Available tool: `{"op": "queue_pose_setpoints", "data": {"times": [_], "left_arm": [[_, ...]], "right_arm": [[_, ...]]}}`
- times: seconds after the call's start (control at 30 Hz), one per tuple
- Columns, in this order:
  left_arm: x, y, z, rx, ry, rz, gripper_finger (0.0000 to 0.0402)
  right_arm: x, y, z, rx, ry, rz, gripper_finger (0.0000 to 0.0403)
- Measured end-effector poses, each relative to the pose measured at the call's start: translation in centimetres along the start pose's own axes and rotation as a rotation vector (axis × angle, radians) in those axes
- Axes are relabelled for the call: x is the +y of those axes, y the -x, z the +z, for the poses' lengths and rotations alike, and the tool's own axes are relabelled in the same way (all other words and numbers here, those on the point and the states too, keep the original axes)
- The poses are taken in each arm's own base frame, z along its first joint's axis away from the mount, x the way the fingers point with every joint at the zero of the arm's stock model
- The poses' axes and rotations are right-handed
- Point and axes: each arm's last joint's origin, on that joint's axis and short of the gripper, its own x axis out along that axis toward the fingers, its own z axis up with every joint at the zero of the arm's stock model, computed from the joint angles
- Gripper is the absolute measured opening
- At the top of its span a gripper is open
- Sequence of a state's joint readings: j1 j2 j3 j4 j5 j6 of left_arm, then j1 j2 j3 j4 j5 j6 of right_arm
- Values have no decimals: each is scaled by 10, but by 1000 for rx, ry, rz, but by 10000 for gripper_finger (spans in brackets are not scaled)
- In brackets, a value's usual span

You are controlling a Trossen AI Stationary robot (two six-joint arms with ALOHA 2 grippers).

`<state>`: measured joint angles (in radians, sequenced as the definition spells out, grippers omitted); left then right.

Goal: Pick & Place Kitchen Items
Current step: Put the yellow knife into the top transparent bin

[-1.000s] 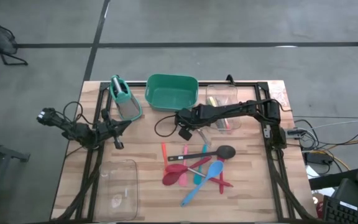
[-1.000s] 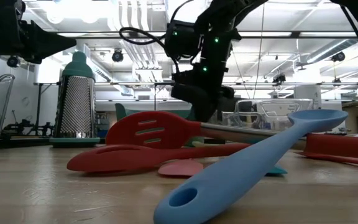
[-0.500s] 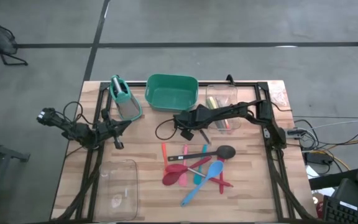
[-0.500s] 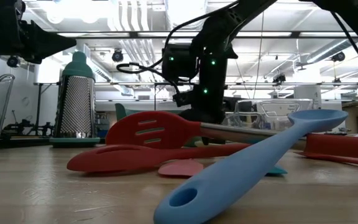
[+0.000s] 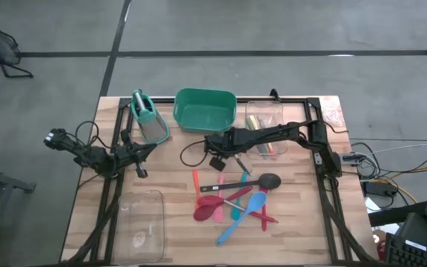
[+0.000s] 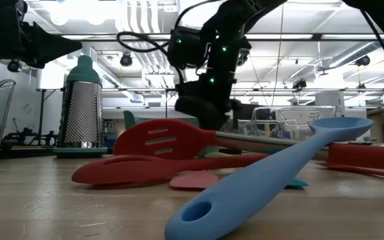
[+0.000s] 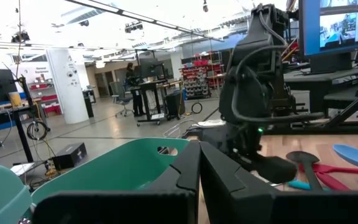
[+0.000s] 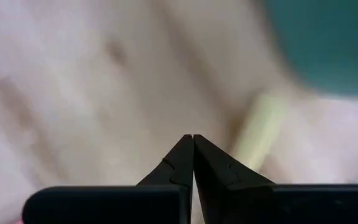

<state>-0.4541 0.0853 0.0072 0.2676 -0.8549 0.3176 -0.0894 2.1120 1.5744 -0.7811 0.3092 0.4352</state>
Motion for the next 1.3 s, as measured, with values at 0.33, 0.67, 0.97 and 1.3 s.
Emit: {"op": "queue_pose_setpoints", "data": {"times": [0.33,0.67,0.97,1.3], "left_arm": [[0,0,0,0,0,0,12],[0,0,0,0,0,0,12],[0,0,0,0,0,0,12],[0,0,0,0,0,0,12]], "right_arm": [[-12,-2,-7,34,-1,-174,8],[-13,-33,-13,132,27,-173,8],[1,-19,-15,120,26,-89,8],[3,8,-6,27,54,18,8]]}}
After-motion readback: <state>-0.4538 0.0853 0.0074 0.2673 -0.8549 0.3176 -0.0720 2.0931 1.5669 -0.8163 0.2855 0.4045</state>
